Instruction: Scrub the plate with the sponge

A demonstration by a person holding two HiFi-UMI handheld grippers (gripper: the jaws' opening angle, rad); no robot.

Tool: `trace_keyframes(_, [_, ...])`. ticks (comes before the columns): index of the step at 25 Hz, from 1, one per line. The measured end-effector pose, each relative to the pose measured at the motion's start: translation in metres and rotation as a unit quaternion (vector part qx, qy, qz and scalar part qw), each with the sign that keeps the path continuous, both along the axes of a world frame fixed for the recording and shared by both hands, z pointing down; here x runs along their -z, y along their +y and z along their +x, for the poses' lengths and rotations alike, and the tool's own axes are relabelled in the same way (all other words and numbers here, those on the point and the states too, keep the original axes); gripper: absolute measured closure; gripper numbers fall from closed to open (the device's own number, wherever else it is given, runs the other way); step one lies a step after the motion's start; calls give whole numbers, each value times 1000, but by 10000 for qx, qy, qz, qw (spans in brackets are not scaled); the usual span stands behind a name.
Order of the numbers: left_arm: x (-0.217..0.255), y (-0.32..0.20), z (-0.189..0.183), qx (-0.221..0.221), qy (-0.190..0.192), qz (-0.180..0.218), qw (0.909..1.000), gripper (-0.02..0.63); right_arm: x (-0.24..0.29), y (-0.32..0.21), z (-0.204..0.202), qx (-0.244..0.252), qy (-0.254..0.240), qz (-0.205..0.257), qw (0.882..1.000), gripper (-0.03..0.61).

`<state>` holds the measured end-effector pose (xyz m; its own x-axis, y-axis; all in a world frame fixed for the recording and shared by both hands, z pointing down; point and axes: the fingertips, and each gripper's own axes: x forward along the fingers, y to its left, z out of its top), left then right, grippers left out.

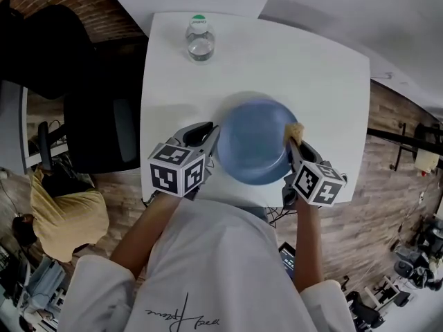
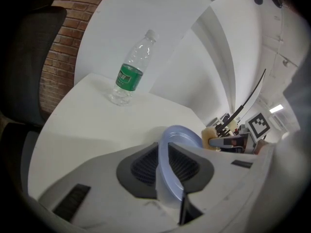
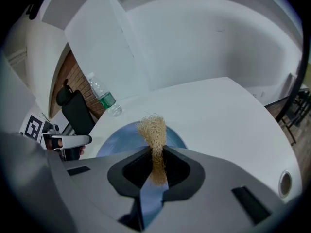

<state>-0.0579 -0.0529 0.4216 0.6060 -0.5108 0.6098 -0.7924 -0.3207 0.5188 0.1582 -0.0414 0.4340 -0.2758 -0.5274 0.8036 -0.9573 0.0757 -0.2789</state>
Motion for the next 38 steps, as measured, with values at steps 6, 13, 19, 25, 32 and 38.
trace_keyframes(6, [-12,0,12,-67,-75,-101,9999,534,-10,2,0,181,-7,-167,9997,538])
trace_keyframes(13, [-27,-5,21,-143,-95,-242,9996,526,-17,-7,2,105,63,-180,9998,538])
trace_keyframes(19, [-34,-10,25,-280,-112,-255,9992,529,-24,-17,-2,2,159,-148,9998,538])
trace_keyframes(25, [-44,-15,30,-420,-68,-359,9984,559,-30,-29,-6,-146,230,-178,9995,538])
trace_keyframes(32, [-43,-16,34,-590,69,-339,9977,606,-32,-37,-17,-19,199,-132,9997,538])
trace_keyframes(38, [-44,-15,34,-847,-262,-173,9959,598,-37,-40,-26,94,197,-181,9996,538])
